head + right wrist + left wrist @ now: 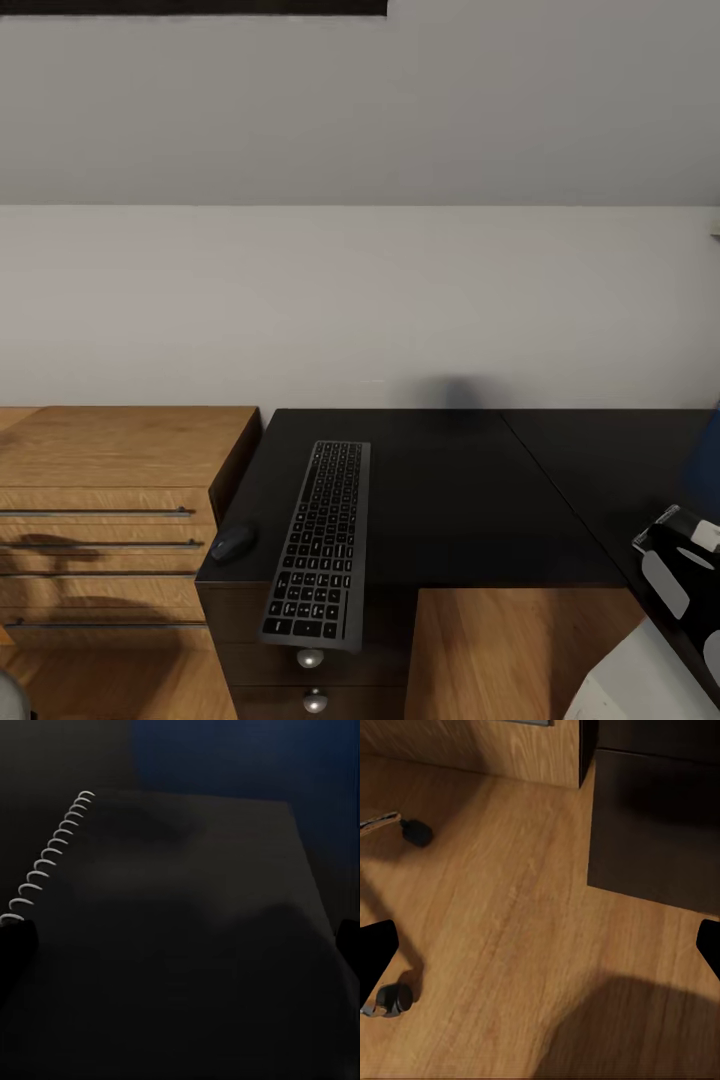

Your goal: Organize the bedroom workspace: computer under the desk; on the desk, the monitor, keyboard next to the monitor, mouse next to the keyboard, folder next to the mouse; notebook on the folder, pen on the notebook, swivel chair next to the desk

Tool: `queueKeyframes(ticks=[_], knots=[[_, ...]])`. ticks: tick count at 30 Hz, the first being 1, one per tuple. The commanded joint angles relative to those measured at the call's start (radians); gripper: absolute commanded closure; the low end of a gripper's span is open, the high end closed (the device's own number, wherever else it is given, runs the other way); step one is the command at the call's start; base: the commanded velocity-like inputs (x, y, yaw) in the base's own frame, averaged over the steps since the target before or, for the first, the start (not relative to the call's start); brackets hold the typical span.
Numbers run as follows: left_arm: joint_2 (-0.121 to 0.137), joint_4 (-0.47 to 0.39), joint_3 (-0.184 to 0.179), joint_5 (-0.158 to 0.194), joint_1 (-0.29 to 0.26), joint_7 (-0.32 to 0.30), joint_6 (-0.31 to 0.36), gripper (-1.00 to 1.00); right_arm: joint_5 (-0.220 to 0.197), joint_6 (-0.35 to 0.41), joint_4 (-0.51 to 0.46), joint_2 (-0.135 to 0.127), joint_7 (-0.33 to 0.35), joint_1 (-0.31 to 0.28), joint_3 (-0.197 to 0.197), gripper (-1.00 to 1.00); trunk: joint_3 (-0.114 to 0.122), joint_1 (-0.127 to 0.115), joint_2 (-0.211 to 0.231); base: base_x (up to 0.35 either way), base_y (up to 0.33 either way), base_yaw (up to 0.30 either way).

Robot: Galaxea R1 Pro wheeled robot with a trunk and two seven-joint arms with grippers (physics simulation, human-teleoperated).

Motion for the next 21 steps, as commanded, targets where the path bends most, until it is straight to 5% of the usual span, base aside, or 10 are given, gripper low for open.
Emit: queueKeyframes(ticks=[1,9,21], knots=[[0.001,-0.001,-0.008,0.01,0.0,0.007,-0.005,-1.0,-0.022,-0.001,0.037,0.0,-0.003,0.001,0.002,-1.0,-0.001,0.0,0.0,-0.124,0.0,0.0],[0.001,-0.001,-0.009,0.01,0.0,0.007,-0.005,-1.0,-0.021,-0.001,0.037,0.0,-0.003,0.0,0.002,-1.0,-0.001,0.0,0.0,-0.192,0.0,0.0],[0.001,-0.001,-0.011,0.01,0.0,0.007,-0.005,-1.0,-0.021,-0.001,0.037,0.0,-0.003,0.0,0.002,-1.0,-0.001,0.0,0.0,-0.032,0.0,0.0]])
